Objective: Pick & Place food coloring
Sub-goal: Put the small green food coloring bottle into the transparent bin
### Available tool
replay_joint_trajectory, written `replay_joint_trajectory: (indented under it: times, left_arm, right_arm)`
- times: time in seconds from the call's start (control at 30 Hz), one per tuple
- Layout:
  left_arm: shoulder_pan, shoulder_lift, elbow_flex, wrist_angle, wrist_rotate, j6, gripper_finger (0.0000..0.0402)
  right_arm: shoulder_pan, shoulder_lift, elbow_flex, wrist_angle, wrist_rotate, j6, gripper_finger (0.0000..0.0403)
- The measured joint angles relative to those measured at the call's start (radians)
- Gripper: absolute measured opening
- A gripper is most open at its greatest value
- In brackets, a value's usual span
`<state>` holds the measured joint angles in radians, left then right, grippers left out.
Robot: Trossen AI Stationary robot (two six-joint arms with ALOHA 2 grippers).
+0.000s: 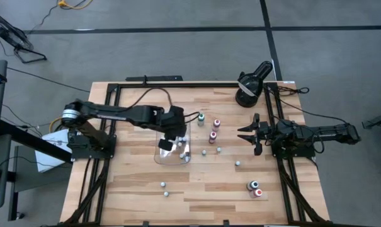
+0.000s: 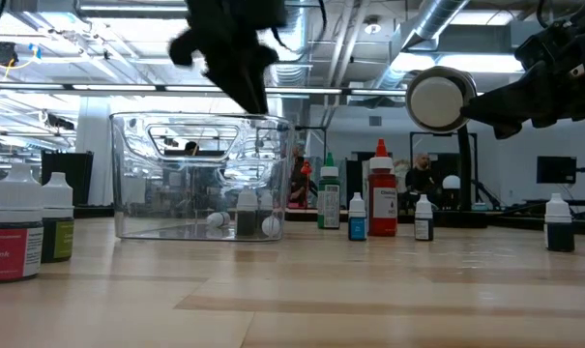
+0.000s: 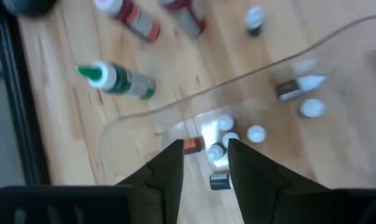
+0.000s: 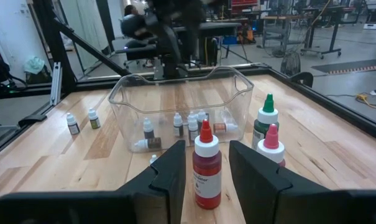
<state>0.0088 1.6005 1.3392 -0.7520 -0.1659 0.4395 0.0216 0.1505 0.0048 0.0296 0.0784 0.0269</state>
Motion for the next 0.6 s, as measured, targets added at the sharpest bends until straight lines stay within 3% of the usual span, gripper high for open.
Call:
replay_joint_trajectory:
  times: [0.2,0.37,0.6]
  left_arm:
    - [-0.099,-0.103,0.000,-0.078,0.046,0.164,0.0118]
    - [-0.226,-0.181,0.000,-0.208,0.168,0.308,0.0118]
    - [-0.466,-0.246,0.000,-0.379,0.310,0.334,0.0118]
  right_arm:
    - [0.000,0.000,0.000,0.000,0.000,0.000,0.0113]
    - [0.000,0.000,0.000,0.000,0.000,0.000,0.0113]
    - [0.000,0.000,0.000,0.000,0.000,0.000,0.0113]
